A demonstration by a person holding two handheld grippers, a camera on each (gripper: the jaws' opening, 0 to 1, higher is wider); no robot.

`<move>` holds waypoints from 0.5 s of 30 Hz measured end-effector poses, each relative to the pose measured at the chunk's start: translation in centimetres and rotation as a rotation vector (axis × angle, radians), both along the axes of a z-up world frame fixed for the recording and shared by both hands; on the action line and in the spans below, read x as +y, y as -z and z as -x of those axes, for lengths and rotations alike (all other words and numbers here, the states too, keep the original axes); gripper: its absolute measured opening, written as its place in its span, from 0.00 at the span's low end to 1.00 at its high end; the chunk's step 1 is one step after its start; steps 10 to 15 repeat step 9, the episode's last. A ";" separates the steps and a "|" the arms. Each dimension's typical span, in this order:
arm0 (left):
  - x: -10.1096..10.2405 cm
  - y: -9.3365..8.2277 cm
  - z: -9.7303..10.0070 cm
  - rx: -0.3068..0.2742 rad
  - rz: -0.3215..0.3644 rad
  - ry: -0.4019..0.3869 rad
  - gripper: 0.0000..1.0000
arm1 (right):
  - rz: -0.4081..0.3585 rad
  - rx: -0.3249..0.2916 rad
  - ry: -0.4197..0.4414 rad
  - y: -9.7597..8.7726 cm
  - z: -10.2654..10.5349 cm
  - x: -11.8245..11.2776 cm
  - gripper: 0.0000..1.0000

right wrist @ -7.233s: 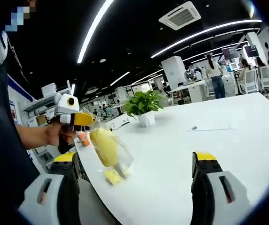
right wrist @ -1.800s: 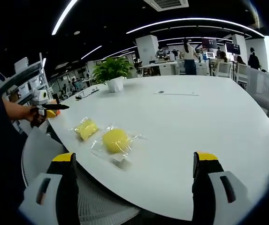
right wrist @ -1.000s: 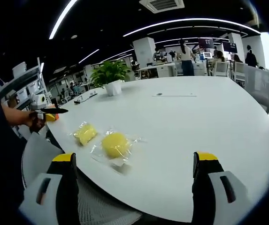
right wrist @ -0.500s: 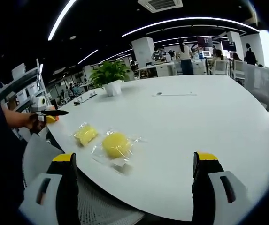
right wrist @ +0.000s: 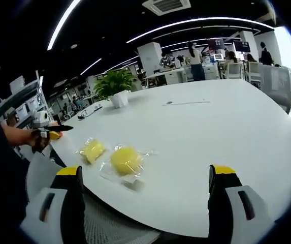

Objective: Compare the silicone blocks by pressing each to a similar depth, holding the contact briefly, and releasing to observe deformation and rebound differences across the visible hardness samples.

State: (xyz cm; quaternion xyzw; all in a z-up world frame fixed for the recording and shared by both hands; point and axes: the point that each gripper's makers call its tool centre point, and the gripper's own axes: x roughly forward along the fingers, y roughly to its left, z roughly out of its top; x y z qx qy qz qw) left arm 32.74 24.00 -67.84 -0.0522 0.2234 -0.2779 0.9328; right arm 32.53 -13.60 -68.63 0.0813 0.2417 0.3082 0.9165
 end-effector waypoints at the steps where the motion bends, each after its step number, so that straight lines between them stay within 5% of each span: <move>1: 0.0 -0.1 0.0 0.000 0.002 -0.001 1.00 | 0.000 0.001 -0.001 0.0 0.0 0.0 0.96; 15: 0.2 0.0 0.0 0.007 0.006 -0.002 1.00 | -0.008 0.008 -0.011 -0.1 -0.1 0.4 0.96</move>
